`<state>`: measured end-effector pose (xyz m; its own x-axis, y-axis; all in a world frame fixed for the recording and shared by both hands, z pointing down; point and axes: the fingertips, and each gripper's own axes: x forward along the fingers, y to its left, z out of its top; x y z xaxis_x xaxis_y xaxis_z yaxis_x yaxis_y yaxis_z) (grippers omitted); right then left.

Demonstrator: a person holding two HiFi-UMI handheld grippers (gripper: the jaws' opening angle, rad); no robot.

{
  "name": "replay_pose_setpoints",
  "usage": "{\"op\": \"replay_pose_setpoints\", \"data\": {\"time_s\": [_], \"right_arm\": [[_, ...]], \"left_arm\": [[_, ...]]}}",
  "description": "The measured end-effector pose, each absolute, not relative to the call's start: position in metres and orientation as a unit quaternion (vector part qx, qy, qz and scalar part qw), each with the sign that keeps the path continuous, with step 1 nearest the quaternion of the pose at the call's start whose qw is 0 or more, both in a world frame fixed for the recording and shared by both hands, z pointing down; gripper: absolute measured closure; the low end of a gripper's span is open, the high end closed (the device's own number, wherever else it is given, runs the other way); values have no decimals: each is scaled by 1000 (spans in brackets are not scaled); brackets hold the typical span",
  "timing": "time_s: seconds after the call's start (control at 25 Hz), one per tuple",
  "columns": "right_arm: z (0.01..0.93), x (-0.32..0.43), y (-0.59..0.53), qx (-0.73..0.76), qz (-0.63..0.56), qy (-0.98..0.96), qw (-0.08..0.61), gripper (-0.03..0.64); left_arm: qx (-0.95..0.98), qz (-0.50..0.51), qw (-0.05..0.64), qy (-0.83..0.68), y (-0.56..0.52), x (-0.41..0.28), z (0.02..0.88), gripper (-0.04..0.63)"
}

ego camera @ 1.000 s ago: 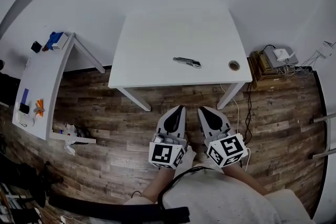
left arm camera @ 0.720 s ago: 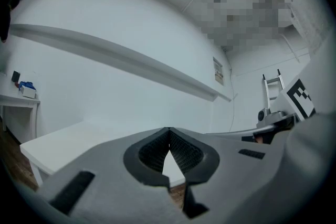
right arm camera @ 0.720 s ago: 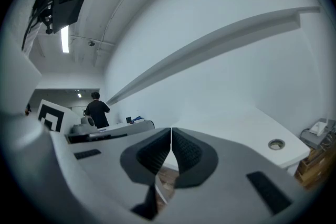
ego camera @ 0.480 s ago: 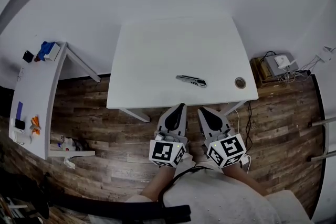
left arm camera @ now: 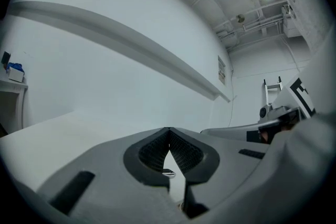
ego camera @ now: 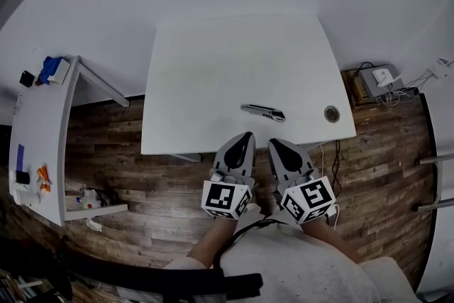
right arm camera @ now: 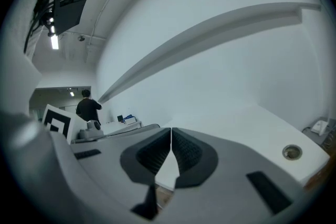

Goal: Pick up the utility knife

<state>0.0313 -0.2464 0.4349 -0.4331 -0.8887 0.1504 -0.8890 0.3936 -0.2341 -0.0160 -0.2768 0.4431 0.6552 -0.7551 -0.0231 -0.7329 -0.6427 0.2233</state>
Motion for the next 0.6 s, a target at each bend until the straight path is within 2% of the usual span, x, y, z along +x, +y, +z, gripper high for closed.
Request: {"op": "replay_pose_setpoints", "data": {"time_s": [0.36, 0.6], "right_arm": [[453, 31, -262, 515, 140, -845, 28, 609], [486, 22, -286, 420, 131, -889, 125, 607]], "left_arm": [[899, -49, 109, -420, -293, -16, 457, 589], [889, -42, 113, -441, -304, -21, 468, 589]]}}
